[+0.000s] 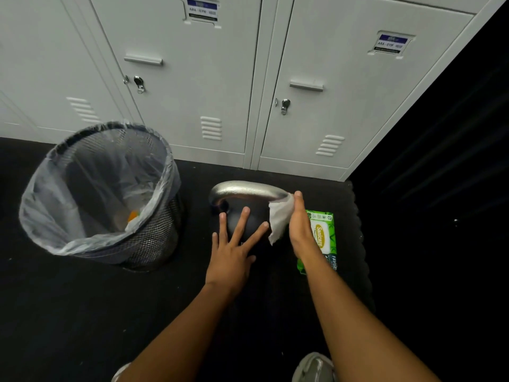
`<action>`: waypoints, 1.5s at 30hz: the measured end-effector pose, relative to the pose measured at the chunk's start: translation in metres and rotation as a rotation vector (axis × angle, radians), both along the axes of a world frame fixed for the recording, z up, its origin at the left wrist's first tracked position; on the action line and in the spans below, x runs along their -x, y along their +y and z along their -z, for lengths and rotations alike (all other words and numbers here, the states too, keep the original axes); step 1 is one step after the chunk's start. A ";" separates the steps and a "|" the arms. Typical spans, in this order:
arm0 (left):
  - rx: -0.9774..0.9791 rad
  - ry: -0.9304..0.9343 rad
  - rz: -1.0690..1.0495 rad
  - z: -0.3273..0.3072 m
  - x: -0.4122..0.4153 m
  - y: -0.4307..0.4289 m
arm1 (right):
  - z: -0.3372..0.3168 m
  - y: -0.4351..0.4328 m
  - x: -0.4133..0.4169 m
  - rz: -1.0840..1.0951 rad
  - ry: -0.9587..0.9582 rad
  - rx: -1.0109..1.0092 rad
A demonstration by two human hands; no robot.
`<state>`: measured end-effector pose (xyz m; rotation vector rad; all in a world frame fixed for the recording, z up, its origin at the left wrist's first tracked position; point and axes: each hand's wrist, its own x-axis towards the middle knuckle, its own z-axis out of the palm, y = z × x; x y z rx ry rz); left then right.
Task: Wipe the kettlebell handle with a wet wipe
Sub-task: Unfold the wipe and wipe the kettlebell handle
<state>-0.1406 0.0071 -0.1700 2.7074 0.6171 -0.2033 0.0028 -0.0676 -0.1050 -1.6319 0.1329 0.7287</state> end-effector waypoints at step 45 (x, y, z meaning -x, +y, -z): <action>0.002 0.024 0.021 0.001 0.001 0.002 | 0.018 -0.021 -0.007 -0.380 -0.345 0.159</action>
